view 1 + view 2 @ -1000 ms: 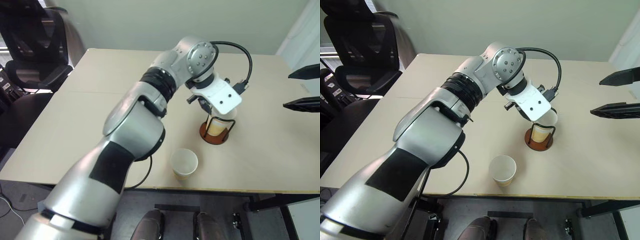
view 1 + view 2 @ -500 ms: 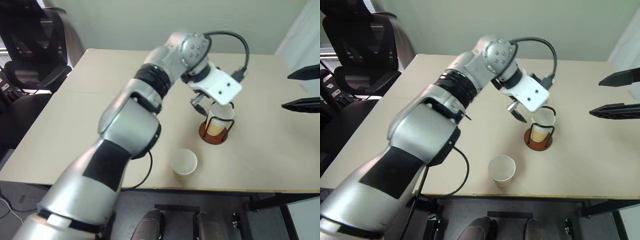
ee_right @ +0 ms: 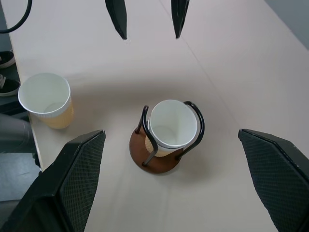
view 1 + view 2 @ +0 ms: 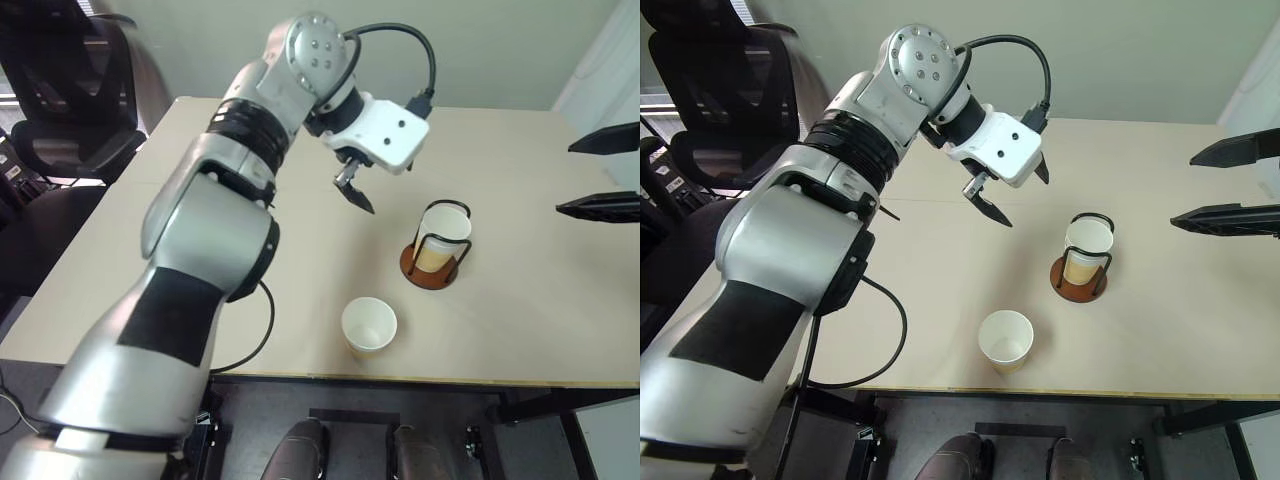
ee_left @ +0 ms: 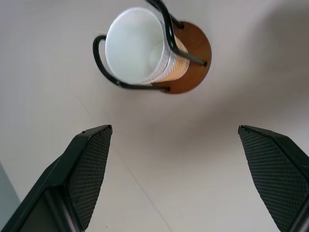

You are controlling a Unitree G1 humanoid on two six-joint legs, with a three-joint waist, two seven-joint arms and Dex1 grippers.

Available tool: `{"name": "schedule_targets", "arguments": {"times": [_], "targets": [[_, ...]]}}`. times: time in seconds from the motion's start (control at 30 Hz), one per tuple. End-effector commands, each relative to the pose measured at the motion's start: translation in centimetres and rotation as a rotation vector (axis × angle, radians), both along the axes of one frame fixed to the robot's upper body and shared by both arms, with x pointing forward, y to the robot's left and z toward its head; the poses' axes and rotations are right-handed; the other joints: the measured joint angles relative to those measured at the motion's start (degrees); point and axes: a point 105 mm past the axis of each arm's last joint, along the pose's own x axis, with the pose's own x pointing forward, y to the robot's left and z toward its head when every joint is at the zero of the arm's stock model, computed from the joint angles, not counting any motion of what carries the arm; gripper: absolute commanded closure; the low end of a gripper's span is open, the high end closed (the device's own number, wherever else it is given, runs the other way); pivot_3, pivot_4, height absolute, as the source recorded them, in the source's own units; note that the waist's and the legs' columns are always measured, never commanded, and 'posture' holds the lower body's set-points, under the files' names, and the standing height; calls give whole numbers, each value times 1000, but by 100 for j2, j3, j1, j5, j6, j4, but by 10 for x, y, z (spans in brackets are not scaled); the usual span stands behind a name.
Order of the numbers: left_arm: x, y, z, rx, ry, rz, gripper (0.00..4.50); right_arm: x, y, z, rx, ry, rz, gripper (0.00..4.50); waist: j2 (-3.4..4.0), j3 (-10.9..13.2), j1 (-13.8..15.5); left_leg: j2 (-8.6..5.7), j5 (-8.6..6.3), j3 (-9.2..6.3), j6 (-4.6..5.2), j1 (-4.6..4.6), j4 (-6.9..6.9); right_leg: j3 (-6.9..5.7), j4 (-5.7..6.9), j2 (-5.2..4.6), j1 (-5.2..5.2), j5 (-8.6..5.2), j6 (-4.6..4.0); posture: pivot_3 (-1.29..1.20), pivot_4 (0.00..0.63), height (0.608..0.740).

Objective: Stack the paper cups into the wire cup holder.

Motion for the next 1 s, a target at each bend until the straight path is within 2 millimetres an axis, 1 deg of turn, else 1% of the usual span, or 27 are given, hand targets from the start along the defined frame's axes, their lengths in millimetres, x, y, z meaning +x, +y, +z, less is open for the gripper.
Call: {"name": "schedule_targets", "arguments": {"times": [0.03, 0.07, 0.1, 0.17, 0.3, 0.4, 0.47, 0.5, 0.57, 0.7, 0.77, 0.83, 0.87, 0.93, 0.97, 1.0], "targets": [[-15, -17, 13, 3, -4, -71, 26, -4, 0, 12, -14, -44, 9, 0, 17, -100, -1, 0, 1, 2, 0, 0, 4, -1, 8, 0, 0, 1, 2, 0, 0, 740], [-16, -19, 13, 5, 0, -76, 26, -3, -1, 12, -15, -44, 8, 0, 24, -147, 0, 1, -2, 4, 4, -42, 39, -7, 52, 4, -38, -6, 13, 0, 0, 740], [-17, -19, 13, 12, -5, -89, 26, -3, -1, 12, -16, -44, 7, 0, 34, -188, -1, -6, -23, 11, 12, -38, 71, -7, 90, 4, -46, -43, 12, 0, 0, 740], [-21, -19, 16, 26, -9, -104, 26, -3, -1, 12, -19, -41, 8, 0, 45, -254, -12, -9, -52, 28, 28, -29, 86, -16, 108, 13, -44, -66, 11, 0, 0, 740], [-28, -17, 20, 36, 18, -108, 26, -5, 0, 10, -26, -32, 13, 0, 73, -294, -35, 4, -68, 61, 44, -21, 124, -6, 133, 13, -42, -70, 12, 0, 0, 740], [-28, -6, 20, 60, 30, -93, 26, -7, 1, 9, -24, -27, 16, 0, 75, -304, -41, 3, -84, 84, 71, -11, 153, 8, 167, 10, -38, -72, 11, 0, 0, 740], [-27, 2, 20, 64, 40, -76, 26, -8, 0, 9, -24, -29, 13, 0, 77, -307, -46, 1, -106, 91, 108, 23, 161, 14, 182, 10, -13, -86, -14, 0, 0, 740], [-26, 5, 21, 60, 50, -65, 26, -8, 0, 9, -24, -29, 11, 0, 77, -307, -51, 0, -110, 94, 114, 47, 161, 17, 186, 7, 9, -99, -36, 0, 0, 740], [-25, 11, 21, 58, 61, -48, 26, -8, -1, 9, -23, -30, 9, 0, 76, -310, -56, -1, -111, 97, 117, 82, 161, 18, 187, 11, 40, -103, -41, 0, 0, 740], [-20, 23, 18, 55, 82, -8, 26, -8, -1, 9, -22, -31, 9, 0, 79, -327, -67, -14, -91, 102, 121, 103, 169, 24, 196, 9, 61, -96, -49, 0, 0, 740], [-18, 31, 17, 35, 107, 18, 26, -8, 0, 8, -20, -33, 12, 0, 86, -335, -86, -16, -87, 103, 124, 112, 172, 32, 198, -1, 69, -94, -51, 0, 0, 740], [-16, 39, 16, 1, 136, 48, 26, -8, 2, 8, -17, -37, 16, 0, 99, -352, -101, -31, -85, 115, 127, 126, 170, 28, 200, 17, 78, -93, -51, 0, 0, 740], [-14, 42, 16, -28, 157, 64, 26, -8, 3, 7, -16, -38, 19, 0, 108, -363, -109, -27, -85, 106, 128, 126, 171, 37, 201, -4, 83, -94, -50, 0, 0, 740], [-12, 47, 17, -89, 197, 92, 26, -9, 4, 7, -14, -41, 22, 0, 121, -382, -114, -38, -84, 116, 128, 131, 168, 29, 200, 15, 84, -94, -50, 0, 0, 740], [-11, 51, 17, -113, 208, 105, 26, -9, 4, 6, -14, -44, 22, 0, 121, -389, -120, -34, -84, 106, 128, 130, 169, 38, 201, -7, 87, -96, -47, 0, 0, 740], [-9, 54, 17, -141, 220, 115, 26, -9, 4, 6, -15, -47, 22, 0, 121, -394, -122, -40, -83, 112, 127, 131, 166, 32, 203, 12, 84, -96, -48, 0, 0, 740]]}}
